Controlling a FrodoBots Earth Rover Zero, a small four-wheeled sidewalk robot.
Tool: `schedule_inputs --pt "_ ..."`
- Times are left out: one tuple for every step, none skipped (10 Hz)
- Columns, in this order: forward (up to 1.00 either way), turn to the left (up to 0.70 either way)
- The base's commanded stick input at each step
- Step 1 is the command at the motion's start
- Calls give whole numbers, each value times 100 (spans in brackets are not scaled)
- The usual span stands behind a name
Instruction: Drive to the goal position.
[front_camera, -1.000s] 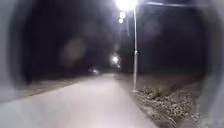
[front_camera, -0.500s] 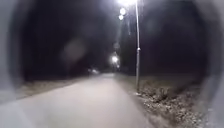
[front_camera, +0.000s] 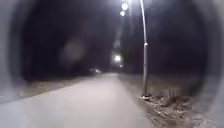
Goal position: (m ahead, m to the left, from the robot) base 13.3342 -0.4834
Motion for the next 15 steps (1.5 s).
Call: schedule_inputs --pt "100 12" --pt "100 38" --pt "100 40" --pt "100 26" --pt "100 7" --pt "100 0" --pt "100 0" --pt "100 0" --pt "100 0" --pt "100 0" --pt "100 0" --pt "100 0" --pt "100 0" --pt "100 0" --pt "100 -11"
